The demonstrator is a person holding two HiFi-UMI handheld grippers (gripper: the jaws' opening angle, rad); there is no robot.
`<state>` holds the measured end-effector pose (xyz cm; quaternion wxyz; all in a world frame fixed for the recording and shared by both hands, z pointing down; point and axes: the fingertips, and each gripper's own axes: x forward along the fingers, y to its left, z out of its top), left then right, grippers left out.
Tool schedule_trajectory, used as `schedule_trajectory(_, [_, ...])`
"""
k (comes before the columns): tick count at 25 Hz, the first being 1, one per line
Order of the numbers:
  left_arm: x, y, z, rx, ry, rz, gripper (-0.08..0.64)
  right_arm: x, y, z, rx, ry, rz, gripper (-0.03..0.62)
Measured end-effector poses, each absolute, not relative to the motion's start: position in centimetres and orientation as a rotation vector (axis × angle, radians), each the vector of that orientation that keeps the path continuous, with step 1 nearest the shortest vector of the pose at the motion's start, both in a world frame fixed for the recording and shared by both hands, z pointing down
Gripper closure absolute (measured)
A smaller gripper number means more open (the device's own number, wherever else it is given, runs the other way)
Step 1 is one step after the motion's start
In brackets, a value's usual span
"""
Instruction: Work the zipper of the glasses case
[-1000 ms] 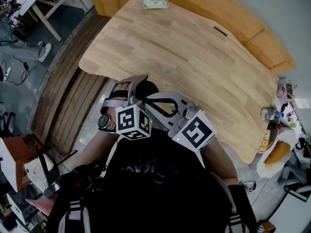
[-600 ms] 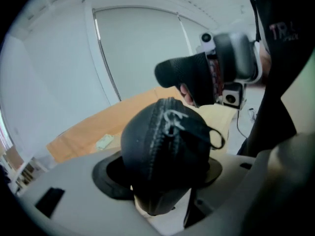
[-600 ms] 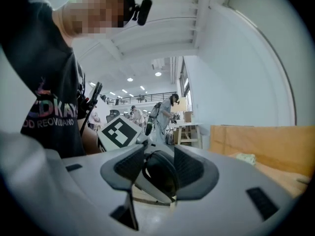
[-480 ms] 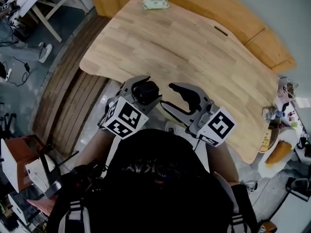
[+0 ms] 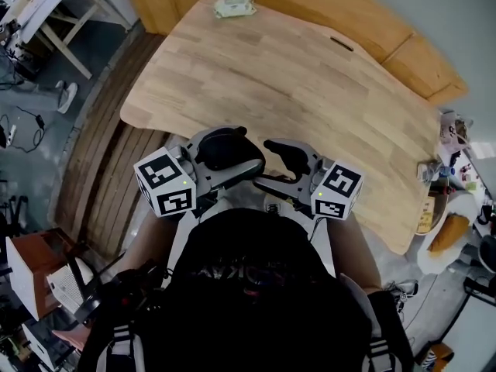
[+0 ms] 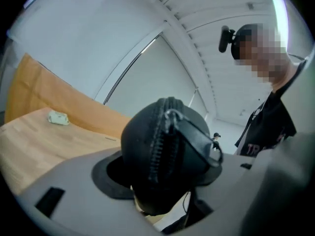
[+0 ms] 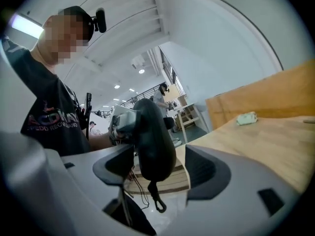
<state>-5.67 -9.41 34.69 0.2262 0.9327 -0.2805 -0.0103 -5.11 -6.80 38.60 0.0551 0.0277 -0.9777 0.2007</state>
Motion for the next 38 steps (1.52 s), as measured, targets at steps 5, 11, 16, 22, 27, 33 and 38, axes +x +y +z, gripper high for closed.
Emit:
schedule_trajectory(5, [-3.9, -8.7, 34.6, 2.579, -0.684, -0.038, 0.268, -6.3, -5.7, 38.9, -0.034, -2.939, 0.665, 0.265])
schedule_trajectory(11, [-2.6, -8.1, 35.5, 2.565, -0.647, -0.016, 0.268, -6.4, -4.4, 40.3, -0.084, -2.886, 0.660, 0.281])
schedule_trajectory(16, [-1.7, -8.6, 35.4, 2.532, -0.622, -0.071, 0.267, -4.7, -4.9, 40.0, -0.051, -2.938, 0.715, 0.295])
schedule_trajectory(22, [-1.5, -10.0, 36.2, 2.445, -0.651, -0.116, 0.225, -1.5, -6.4, 39.3, 0.012, -2.976, 0.723, 0.310])
schedule_trajectory(27, [-1.6, -11.1, 37.0, 2.346, -0.670, -0.211, 0.212, 1.5, -8.0, 39.6, 0.090, -2.970, 0.706, 0.311])
schedule_trajectory(33, [-2.1, -11.9, 39.1, 2.268, -0.759, -0.180, 0.213, 5.9, -13.4, 41.0, 0.366, -2.938, 0.662, 0.311])
schedule_trajectory(38, [-0.8, -11.2, 41.5, 2.277, -0.805, -0.021, 0.446, 6.8, -19.4, 46.1, 0.572, -2.704, 0.388, 0.311])
